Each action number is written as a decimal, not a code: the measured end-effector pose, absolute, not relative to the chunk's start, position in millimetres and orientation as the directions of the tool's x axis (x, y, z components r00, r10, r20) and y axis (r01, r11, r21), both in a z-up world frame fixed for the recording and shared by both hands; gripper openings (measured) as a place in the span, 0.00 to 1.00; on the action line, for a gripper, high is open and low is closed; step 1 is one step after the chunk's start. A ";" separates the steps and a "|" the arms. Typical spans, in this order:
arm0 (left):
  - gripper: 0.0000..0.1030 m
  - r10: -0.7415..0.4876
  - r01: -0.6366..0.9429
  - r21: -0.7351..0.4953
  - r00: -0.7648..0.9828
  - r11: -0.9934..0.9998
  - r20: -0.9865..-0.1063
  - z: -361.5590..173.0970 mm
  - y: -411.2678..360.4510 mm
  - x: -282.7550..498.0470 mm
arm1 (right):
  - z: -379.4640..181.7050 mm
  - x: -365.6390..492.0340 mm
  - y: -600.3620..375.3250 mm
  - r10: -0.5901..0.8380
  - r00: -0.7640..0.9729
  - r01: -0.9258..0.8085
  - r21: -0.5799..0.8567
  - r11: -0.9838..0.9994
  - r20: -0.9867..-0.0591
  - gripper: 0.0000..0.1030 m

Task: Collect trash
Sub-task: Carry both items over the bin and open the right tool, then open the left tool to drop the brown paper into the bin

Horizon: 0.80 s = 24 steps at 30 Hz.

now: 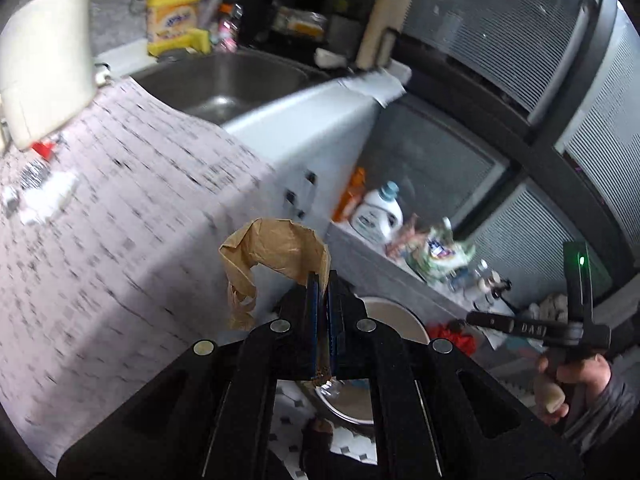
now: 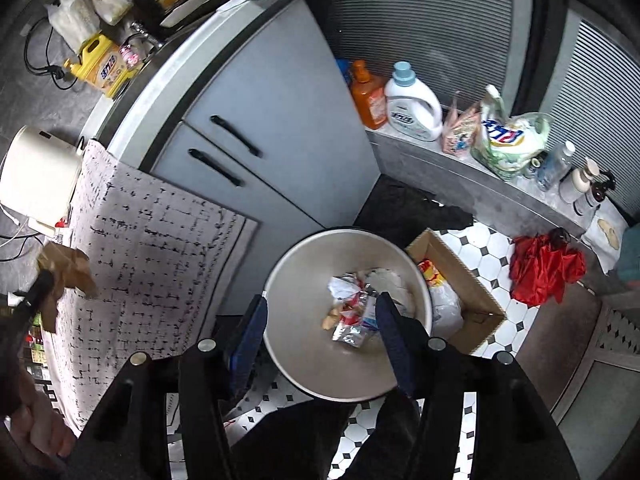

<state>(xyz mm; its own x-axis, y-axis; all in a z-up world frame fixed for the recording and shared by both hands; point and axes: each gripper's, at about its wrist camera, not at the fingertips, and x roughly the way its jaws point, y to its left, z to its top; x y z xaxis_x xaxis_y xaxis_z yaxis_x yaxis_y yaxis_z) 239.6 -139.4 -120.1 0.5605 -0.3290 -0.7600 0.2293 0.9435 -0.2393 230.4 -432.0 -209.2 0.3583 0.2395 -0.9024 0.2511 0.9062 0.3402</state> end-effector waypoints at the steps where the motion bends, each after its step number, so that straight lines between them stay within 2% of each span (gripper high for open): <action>1: 0.05 -0.339 0.238 -0.246 0.548 0.940 -0.765 -124.5 -146.8 237.4 | -208.7 225.7 -439.0 0.237 0.365 0.257 0.342 0.904 -0.900 0.56; 15: 0.05 -0.490 0.374 -0.366 0.325 0.852 -0.809 -185.2 -245.7 226.4 | -193.1 174.1 -510.5 0.155 0.419 0.355 0.318 0.879 -0.895 0.60; 21: 0.05 -0.503 0.385 -0.399 0.221 0.832 -0.836 -212.1 -274.5 227.3 | -192.8 154.0 -530.3 0.129 0.419 0.401 0.310 0.862 -0.899 0.60; 23: 0.08 -0.504 0.390 -0.404 0.199 0.827 -0.841 -217.1 -279.9 228.0 | -194.2 148.2 -536.6 0.122 0.417 0.416 0.308 0.856 -0.901 0.60; 24: 0.14 -0.505 0.392 -0.406 0.192 0.826 -0.842 -218.4 -281.9 228.3 | -194.9 146.1 -538.8 0.121 0.416 0.421 0.309 0.853 -0.901 0.60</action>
